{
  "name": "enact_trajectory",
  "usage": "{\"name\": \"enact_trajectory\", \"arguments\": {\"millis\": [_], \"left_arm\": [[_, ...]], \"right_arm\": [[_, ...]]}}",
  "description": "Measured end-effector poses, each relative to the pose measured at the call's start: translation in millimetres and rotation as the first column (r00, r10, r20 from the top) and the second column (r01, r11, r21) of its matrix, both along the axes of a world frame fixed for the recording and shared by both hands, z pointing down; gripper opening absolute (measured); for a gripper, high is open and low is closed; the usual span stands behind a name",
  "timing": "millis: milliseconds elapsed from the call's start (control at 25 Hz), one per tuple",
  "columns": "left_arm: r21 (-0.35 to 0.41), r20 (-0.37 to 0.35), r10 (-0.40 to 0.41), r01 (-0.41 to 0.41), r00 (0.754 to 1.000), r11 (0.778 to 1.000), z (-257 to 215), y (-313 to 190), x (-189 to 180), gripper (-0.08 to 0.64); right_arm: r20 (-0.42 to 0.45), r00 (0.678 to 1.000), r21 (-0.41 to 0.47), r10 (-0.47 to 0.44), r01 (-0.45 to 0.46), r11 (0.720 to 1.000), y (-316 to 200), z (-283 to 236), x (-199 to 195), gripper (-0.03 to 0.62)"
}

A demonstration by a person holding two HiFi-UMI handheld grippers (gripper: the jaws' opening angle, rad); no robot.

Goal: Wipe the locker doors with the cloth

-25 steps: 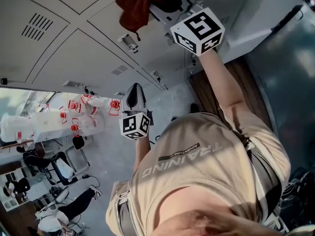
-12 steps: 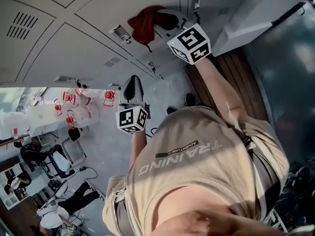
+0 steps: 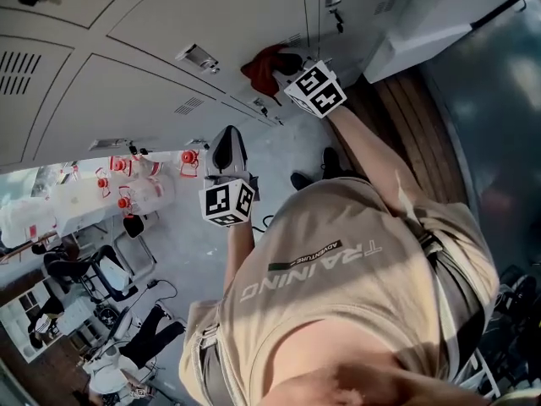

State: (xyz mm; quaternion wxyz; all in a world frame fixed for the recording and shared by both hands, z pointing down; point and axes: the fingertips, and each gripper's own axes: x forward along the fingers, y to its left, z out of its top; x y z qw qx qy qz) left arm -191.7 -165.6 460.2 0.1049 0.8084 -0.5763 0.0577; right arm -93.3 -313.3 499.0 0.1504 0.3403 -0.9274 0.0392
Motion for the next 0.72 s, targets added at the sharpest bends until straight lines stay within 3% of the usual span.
{"name": "enact_trajectory", "arguments": {"millis": [160,320,520,720], "left_arm": [[-0.009,0.002,0.000,0.000,1.000,1.000,1,-2,0,0.005],[-0.015,0.003,-0.002,0.002,1.000,1.000,4,-4,-3,0.005],[-0.005,-0.014,0.005,-0.005,1.000,1.000,1,-5,-1,0.006],[0.036,-0.005,0.031,-0.031,1.000,0.999,-10,-12,6,0.005]], "right_arm": [[-0.046,0.999,-0.134,0.017,-0.023,0.991,-2,55,4,0.064],[-0.101,0.995,-0.192,0.020,-0.039,0.981,-3,87,8,0.063],[-0.133,0.991,-0.195,0.015,-0.041,0.980,4,90,13,0.063],[-0.051,0.999,-0.112,0.002,-0.008,0.994,18,26,21,0.063]]}}
